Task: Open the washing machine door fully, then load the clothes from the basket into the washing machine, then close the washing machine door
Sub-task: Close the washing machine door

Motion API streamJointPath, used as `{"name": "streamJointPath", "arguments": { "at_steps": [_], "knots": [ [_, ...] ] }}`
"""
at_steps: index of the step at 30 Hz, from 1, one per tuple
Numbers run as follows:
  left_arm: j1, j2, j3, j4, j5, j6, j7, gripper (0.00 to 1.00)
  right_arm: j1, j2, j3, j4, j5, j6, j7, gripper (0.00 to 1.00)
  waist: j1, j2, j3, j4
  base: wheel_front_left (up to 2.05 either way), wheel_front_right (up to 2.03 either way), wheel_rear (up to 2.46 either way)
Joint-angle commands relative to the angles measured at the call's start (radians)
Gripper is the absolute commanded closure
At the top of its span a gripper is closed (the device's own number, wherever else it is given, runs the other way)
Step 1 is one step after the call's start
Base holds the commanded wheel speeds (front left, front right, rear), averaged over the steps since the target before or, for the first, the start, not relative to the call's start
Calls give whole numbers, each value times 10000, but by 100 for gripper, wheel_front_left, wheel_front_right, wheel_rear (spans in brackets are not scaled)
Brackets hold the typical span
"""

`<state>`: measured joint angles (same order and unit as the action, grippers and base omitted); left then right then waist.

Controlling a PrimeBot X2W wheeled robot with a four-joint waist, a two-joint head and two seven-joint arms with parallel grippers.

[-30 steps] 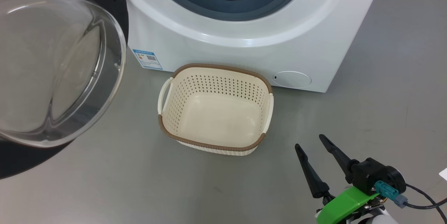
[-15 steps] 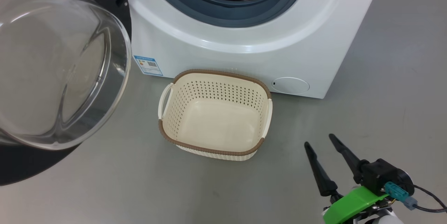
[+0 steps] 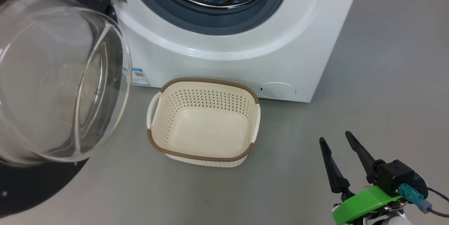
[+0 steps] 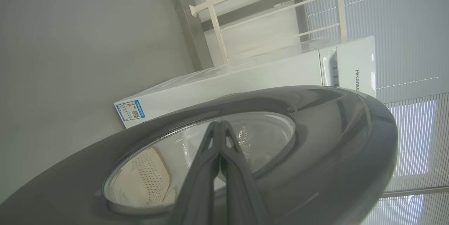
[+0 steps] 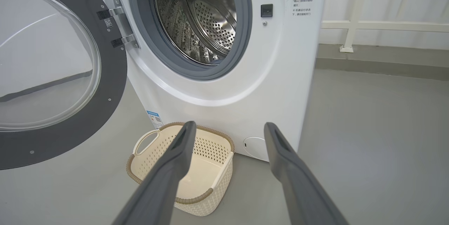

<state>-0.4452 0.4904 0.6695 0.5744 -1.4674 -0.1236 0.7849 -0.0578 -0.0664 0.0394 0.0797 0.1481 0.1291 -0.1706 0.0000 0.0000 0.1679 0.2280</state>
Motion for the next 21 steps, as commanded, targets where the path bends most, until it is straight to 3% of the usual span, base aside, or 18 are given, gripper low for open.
{"name": "streamJointPath", "arguments": {
  "at_steps": [1, 10, 21],
  "knots": [
    [135, 432, 66, -354, -109, -70, 242, 100, 34, 32, 189, -271, -44, 16, -111, 0, 0, 0, -59, -152, 0, 0, 0],
    [682, -73, -31, -1566, -625, 111, 1152, 100, 86, 96, 189, -130, 43, 16, -276, 0, 0, 0, -195, -588, 0, 0, 0],
    [1350, -688, -275, -3549, -1502, 934, 2540, 100, 109, 147, 276, 237, 264, 16, -558, 0, 0, 0, -316, -954, 0, 0, 0]
  ]
}}
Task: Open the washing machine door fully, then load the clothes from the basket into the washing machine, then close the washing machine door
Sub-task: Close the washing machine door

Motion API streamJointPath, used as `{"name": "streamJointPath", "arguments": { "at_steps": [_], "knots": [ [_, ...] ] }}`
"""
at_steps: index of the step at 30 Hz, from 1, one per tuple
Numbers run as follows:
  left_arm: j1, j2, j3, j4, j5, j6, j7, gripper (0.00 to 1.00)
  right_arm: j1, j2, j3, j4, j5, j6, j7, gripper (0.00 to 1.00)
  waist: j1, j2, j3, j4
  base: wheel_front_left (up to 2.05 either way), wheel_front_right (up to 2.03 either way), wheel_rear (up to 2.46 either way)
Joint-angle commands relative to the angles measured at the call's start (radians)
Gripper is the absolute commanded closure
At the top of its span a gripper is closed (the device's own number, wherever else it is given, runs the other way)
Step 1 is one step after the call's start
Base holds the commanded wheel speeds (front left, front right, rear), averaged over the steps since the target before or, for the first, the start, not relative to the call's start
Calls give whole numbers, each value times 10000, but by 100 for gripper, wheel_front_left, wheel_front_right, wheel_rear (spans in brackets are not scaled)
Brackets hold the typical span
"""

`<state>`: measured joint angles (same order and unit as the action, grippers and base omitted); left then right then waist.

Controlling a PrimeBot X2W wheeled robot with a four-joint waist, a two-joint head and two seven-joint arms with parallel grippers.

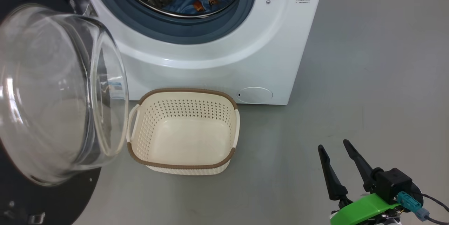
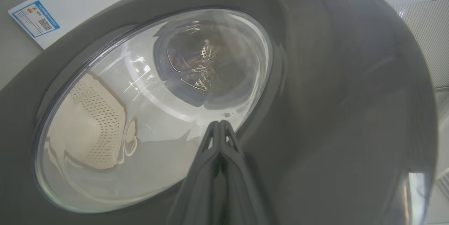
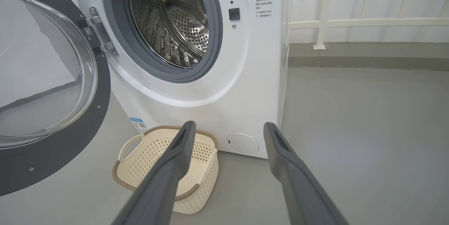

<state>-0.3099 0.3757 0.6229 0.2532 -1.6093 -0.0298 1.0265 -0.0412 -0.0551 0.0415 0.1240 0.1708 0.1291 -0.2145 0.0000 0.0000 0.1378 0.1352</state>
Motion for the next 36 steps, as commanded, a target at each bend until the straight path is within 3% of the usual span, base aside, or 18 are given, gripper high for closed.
{"name": "streamJointPath", "arguments": {
  "at_steps": [1, 21, 27, 36],
  "knots": [
    [45, 385, 160, -523, -135, 61, 191, 100, -63, 36, 252, -170, 53, 16, -141, 0, 0, 0, -25, -56, 0, 0, 0],
    [793, -1276, -654, -3369, -816, 942, 840, 100, -24, 48, 162, 151, 460, 16, -429, 0, 0, 0, -527, -1039, 0, 0, 0],
    [651, -1724, -1023, -3453, -597, 780, 585, 100, -10, 48, 81, 186, 531, 16, -456, 0, 0, 0, -717, -1302, 0, 0, 0],
    [225, -2223, -1184, -2743, 284, -21, -564, 100, 82, 48, 8, 250, 550, 16, -469, 0, 0, 0, -998, -1922, 0, 0, 0]
  ]
}}
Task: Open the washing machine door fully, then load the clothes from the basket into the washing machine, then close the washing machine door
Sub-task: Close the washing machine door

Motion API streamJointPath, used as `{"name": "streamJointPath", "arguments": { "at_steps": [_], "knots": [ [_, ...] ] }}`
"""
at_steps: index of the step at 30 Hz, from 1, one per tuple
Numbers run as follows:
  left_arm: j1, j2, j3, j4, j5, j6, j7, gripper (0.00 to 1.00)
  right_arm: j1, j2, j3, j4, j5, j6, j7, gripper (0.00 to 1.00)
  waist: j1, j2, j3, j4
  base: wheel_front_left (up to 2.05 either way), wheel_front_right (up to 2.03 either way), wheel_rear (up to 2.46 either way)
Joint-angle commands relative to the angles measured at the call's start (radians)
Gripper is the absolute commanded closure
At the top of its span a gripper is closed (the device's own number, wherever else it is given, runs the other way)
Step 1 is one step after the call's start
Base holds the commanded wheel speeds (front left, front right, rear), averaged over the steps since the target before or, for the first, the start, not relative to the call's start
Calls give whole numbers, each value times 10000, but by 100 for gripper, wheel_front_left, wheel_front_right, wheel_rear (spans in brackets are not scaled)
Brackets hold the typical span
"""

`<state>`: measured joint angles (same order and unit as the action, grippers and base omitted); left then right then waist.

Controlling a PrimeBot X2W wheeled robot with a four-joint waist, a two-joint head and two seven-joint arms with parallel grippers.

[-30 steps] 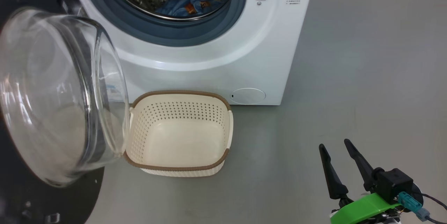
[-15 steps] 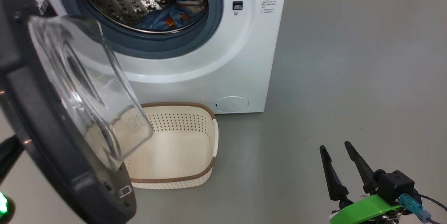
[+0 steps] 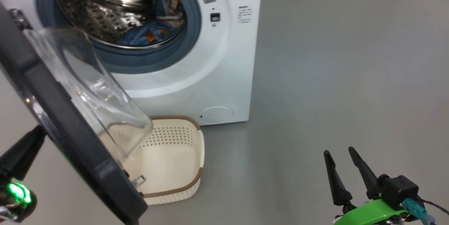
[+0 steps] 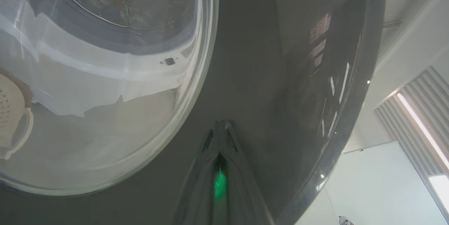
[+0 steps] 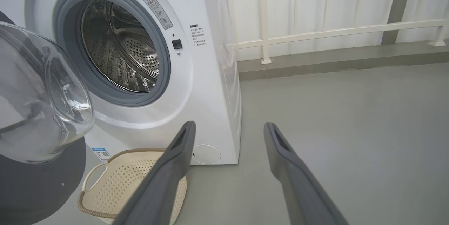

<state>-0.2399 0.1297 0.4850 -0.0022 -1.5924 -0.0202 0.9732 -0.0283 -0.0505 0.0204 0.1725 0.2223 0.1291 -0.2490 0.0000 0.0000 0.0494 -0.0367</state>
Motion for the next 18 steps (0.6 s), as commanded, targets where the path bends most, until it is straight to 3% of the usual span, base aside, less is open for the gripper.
{"name": "streamJointPath", "arguments": {
  "at_steps": [1, 10, 18],
  "knots": [
    [-539, 185, 201, -84, 232, -218, -207, 100, -37, 2, 219, -241, 18, 16, -125, 0, 0, 0, -129, -281, 0, 0, 0],
    [-1127, -180, 112, 1044, 1279, -908, -1771, 100, 46, 3, 229, -336, -34, 16, -126, 0, 0, 0, -77, -731, 0, 0, 0],
    [-1893, -530, -112, 1754, 1405, -1092, -2967, 100, -92, 3, 331, -413, 23, 16, -127, 0, 0, 0, 222, -949, 0, 0, 0]
  ]
}}
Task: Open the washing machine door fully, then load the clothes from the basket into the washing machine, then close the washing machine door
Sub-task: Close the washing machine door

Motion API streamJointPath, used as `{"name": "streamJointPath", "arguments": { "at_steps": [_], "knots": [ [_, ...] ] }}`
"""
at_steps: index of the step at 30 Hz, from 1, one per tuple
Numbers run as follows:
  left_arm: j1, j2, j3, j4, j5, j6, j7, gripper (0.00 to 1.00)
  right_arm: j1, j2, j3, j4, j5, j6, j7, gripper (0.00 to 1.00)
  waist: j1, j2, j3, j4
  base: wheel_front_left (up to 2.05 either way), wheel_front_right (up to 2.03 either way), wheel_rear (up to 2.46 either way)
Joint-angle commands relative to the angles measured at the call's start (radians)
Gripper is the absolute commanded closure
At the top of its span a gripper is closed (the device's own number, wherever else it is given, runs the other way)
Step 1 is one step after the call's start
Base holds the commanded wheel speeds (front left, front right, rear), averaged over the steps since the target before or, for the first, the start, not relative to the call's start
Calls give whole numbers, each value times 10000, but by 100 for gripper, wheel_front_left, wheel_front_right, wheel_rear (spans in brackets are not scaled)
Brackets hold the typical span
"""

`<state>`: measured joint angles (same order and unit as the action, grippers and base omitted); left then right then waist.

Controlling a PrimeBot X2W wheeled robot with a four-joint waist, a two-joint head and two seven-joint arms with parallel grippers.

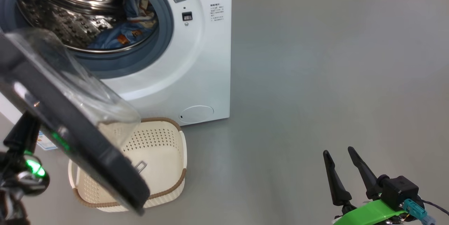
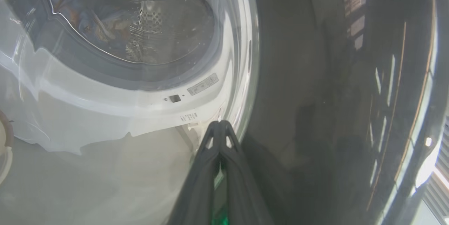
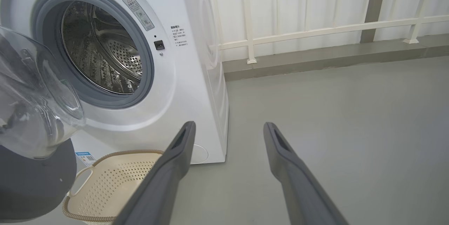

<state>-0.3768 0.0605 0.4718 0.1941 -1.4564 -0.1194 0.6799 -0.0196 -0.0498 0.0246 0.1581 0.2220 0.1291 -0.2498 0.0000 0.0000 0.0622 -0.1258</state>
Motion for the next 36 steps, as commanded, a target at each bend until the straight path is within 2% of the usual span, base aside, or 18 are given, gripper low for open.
{"name": "streamJointPath", "arguments": {
  "at_steps": [1, 11, 20, 27, 36],
  "knots": [
    [-524, 162, 21, -209, 46, -101, -33, 100, -179, -5, 289, -269, 27, 16, -119, 0, 0, 0, 94, -57, 0, 0, 0],
    [-1309, -51, -636, 50, -22, -111, -1893, 100, -378, -5, 327, -275, 100, 16, -120, 0, 0, 0, 482, -183, 0, 0, 0],
    [-1872, -65, -1243, 712, -24, -112, -3020, 100, -557, -5, 409, -277, 163, 16, -120, 0, 0, 0, 782, -276, 0, 0, 0],
    [-1971, 260, -1479, 808, 22, -112, -3630, 100, -610, -5, 392, -263, 209, 16, -120, 0, 0, 0, 804, -299, 0, 0, 0],
    [-1214, 974, -2003, -233, 470, -113, -4504, 100, -481, -5, 324, -208, 297, 16, -120, 0, 0, 0, 415, -129, 0, 0, 0]
  ]
}}
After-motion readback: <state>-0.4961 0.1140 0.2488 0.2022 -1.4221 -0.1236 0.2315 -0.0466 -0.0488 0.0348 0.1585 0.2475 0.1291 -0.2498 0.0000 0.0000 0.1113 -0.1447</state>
